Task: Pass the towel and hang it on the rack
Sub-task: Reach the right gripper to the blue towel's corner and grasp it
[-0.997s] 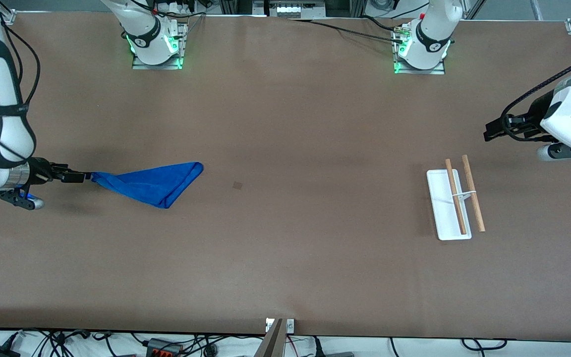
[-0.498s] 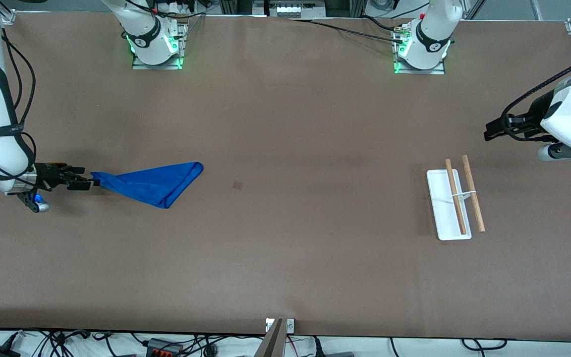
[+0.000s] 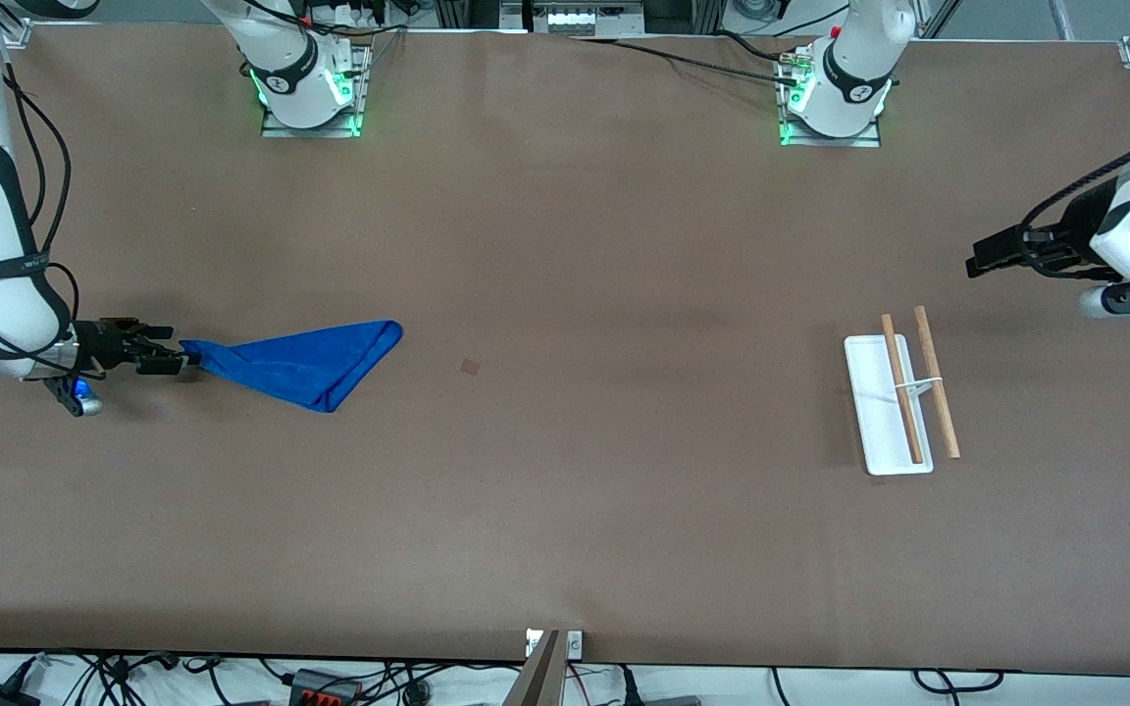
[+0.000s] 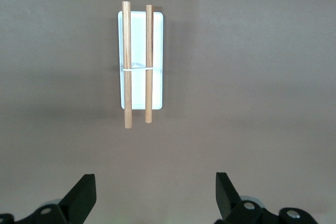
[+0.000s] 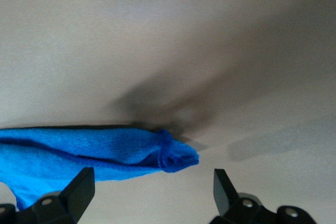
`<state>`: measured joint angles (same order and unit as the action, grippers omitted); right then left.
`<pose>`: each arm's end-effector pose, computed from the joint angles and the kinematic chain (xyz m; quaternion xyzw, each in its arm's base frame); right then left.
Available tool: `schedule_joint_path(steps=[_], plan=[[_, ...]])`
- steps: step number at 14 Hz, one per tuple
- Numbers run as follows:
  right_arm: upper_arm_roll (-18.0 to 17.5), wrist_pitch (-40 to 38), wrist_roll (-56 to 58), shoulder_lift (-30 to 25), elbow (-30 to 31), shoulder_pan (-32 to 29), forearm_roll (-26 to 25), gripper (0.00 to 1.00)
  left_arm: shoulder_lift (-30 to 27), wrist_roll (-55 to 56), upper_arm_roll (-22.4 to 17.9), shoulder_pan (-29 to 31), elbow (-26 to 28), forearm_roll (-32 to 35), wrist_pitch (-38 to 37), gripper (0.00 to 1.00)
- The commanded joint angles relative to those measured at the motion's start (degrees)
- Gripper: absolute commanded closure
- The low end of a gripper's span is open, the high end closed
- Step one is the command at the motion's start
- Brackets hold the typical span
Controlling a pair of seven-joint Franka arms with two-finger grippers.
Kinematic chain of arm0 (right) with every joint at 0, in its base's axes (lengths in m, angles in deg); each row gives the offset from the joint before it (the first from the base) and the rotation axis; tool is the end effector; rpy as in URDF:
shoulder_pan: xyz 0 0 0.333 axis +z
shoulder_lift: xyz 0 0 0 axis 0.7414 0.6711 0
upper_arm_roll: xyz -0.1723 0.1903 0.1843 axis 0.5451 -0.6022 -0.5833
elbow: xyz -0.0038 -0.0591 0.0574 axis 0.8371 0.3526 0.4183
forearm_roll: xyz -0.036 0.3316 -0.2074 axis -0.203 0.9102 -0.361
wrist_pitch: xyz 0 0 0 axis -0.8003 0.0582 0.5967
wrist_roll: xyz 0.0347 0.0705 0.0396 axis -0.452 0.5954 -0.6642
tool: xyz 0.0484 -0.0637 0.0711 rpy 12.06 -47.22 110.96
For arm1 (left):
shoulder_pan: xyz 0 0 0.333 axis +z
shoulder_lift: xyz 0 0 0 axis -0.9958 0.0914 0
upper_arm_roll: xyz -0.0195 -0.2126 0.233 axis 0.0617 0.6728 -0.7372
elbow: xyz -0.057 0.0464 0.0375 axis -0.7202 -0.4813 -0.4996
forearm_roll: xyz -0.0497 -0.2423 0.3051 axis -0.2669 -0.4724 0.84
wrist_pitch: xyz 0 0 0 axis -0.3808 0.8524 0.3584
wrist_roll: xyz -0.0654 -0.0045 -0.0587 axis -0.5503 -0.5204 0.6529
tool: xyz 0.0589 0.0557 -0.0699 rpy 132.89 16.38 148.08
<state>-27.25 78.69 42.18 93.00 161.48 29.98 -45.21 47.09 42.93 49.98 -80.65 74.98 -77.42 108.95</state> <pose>0.5813 -0.1987 0.1716 -0.9208 0.2726 0.2145 0.1782 0.5714 0.0079 0.5583 0.9953 0.0448 -0.0692 0.0512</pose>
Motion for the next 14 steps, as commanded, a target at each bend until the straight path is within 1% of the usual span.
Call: schedule_joint_path(steps=[1,6,9,10,11,13,14], plan=[[-0.8,-0.4,-1.2,0.5,-0.2,-0.9,1.0,0.0,0.6,-2.9,0.1,1.2,-0.9,-1.5,-1.0,0.0],[-0.8,0.3,-1.3,1.3,-0.2,-0.9,1.3,0.0,0.6,-2.9,0.2,1.4,-1.0,-1.8,-1.5,0.0],[-0.8,0.4,-1.2,2.0,-0.3,-0.9,2.7,0.0,1.0,-4.1,0.2,1.9,-1.0,-2.0,-1.6,0.0],[-0.8,0.4,-1.2,2.0,-0.3,-0.9,2.7,0.02,1.0,-4.8,0.1,2.2,-1.0,-2.9,-1.7,0.0],[-0.8,0.4,-1.2,2.0,-0.4,-0.9,2.7,0.14,1.4,-5.7,0.2,3.4,-1.0,-3.9,-1.7,0.0],[-0.8,0.4,-1.2,2.5,-0.6,-0.8,2.8,0.28,1.8,-7.9,0.1,4.3,-1.0,-5.0,-1.7,0.0],[-0.9,0.5,-1.2,2.5,-0.6,-0.7,2.8,0.33,1.8,-8.3,0.1,4.7,-1.0,-5.1,-1.7,0.0]])
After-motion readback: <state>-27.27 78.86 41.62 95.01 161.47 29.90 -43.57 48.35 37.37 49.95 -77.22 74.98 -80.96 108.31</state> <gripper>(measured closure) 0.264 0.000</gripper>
